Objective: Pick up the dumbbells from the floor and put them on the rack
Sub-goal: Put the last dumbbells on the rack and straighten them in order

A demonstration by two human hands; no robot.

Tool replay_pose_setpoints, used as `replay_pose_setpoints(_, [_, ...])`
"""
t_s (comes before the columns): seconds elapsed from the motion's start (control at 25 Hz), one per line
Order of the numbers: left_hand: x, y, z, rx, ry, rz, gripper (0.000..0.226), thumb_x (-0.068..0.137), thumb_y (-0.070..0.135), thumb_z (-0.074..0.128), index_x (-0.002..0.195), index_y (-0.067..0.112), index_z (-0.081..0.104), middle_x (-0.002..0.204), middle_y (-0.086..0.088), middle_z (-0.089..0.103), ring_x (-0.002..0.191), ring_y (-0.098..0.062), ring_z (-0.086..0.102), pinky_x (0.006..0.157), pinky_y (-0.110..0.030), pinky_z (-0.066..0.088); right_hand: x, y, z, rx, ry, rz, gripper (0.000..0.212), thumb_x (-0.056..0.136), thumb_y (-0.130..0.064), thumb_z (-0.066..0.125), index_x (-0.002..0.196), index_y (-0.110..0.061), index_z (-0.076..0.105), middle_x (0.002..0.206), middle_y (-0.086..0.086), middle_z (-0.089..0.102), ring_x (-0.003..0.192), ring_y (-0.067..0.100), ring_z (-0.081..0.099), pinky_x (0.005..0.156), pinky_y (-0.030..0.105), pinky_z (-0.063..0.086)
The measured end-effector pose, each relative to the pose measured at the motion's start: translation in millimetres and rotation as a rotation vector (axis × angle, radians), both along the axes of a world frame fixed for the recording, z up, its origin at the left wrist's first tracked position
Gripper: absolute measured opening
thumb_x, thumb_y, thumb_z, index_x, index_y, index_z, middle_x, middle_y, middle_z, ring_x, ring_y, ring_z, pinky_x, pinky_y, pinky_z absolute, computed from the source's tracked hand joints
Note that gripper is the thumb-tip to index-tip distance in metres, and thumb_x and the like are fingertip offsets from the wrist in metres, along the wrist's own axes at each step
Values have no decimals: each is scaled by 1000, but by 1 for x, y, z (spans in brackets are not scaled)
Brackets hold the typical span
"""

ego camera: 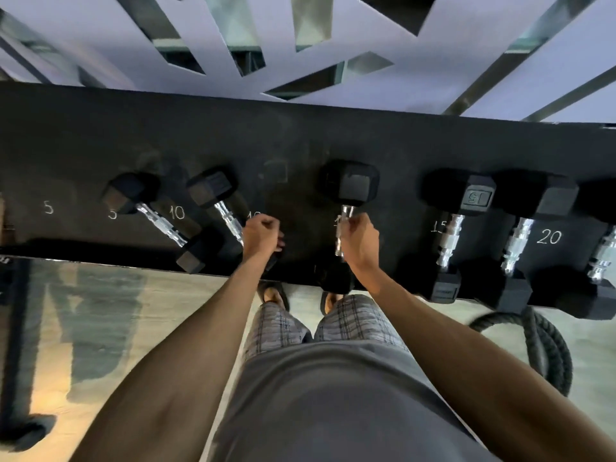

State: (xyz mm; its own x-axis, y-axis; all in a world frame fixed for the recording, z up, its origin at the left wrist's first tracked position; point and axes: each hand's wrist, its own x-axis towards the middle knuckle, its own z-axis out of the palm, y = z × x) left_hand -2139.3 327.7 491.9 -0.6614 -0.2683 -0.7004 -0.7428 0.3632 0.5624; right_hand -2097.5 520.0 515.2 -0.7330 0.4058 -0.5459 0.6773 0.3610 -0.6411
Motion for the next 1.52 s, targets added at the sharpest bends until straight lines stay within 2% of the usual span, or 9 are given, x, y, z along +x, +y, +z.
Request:
replay_pose_setpoints(0.08, [-6,-32,-5,-5,-31,186,17,98,12,51,103,0,62,69,-12,64,38,-11,61,40,-27,54,-4,-26,-1,-27,24,58,21,96,-31,48,96,-12,57,80,2,69,74,21,68,66,41,56])
replay_pose_setpoints(0.24, [-19,-87,-18,-203,-56,249,29,89,25,66,99,-2,72,97,-22,72,87,-35,72,80,-39,60,-26,-100,-8,-17,13,264,19,94,-25,53,100,-10,62,89,5,72,82,20,68,70,31,52])
replay_pose_setpoints(0.32, [-28,-100,-22,-155,-81,191,25,85,25,70,95,2,74,100,-19,72,98,-35,69,82,-34,55,-35,-135,-16,-5,-20,346,19,92,-23,55,103,-10,64,98,7,71,91,22,68,77,33,53])
replay_pose_setpoints(0.4, [-38,-110,-22,107,-102,258,8,78,11,71,86,8,73,91,-14,71,96,-34,69,80,-35,56,-38,-163,-27,-10,-57,400,27,89,-23,60,112,-8,64,108,11,70,101,26,67,87,37,54])
replay_pose_setpoints(0.56, [-47,-122,-27,491,-134,402,21,84,-1,67,105,-4,68,91,-11,70,75,-15,68,70,-28,55,-32,-204,-43,-3,-177,456,40,87,-23,66,122,-6,58,114,18,69,106,35,64,87,39,50])
replay_pose_setpoints(0.72, [-48,-120,-30,452,-123,399,12,88,6,69,76,4,68,79,-13,72,80,-25,70,94,-42,56,-32,-218,-53,24,-208,394,32,85,-18,66,114,-7,60,108,18,70,104,38,64,87,43,51])
replay_pose_setpoints(0.88, [-50,-113,-26,389,-82,288,15,87,10,71,72,9,69,79,-12,73,85,-28,71,91,-43,57,-27,-216,-51,-46,-155,265,35,86,-16,67,120,-9,61,105,14,72,97,31,67,81,36,51])
replay_pose_setpoints(1.08, [-79,-84,-5,298,-10,-25,13,86,17,73,74,13,69,84,-13,75,79,-24,73,83,-42,61,-36,-205,-43,-117,-101,58,20,90,-17,65,106,-5,64,95,10,72,82,20,65,57,18,38])
replay_pose_setpoints(1.52, [-81,-74,-20,222,-49,-195,22,86,20,73,96,1,73,90,-12,77,84,-23,75,87,-42,60,-39,-190,-49,-153,-168,52,22,86,-23,71,98,-5,67,91,10,71,77,18,60,66,28,42])
